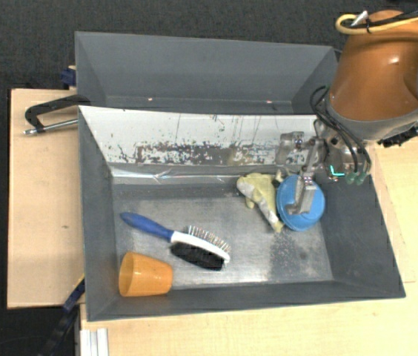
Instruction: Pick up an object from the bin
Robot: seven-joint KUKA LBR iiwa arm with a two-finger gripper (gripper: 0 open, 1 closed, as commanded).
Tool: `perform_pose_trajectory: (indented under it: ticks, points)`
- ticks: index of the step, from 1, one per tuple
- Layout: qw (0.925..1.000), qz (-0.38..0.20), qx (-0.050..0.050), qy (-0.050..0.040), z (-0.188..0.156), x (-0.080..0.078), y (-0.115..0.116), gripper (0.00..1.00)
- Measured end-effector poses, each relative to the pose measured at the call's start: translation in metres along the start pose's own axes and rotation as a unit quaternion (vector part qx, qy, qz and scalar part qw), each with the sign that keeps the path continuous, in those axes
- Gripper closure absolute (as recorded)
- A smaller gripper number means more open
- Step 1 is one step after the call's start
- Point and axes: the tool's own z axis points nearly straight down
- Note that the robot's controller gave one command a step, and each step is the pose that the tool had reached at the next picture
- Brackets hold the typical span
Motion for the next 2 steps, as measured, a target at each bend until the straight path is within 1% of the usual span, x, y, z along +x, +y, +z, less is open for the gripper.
perform_pose_trajectory:
  ticks: [1,2]
  points:
    - [0.9860,0.167,-0.002,-0.0051,0.175,-0.013,0.034,0.00]
    - [0.9926,0.121,0.000,-0.0100,0.141,-0.027,-0.039,0.00]
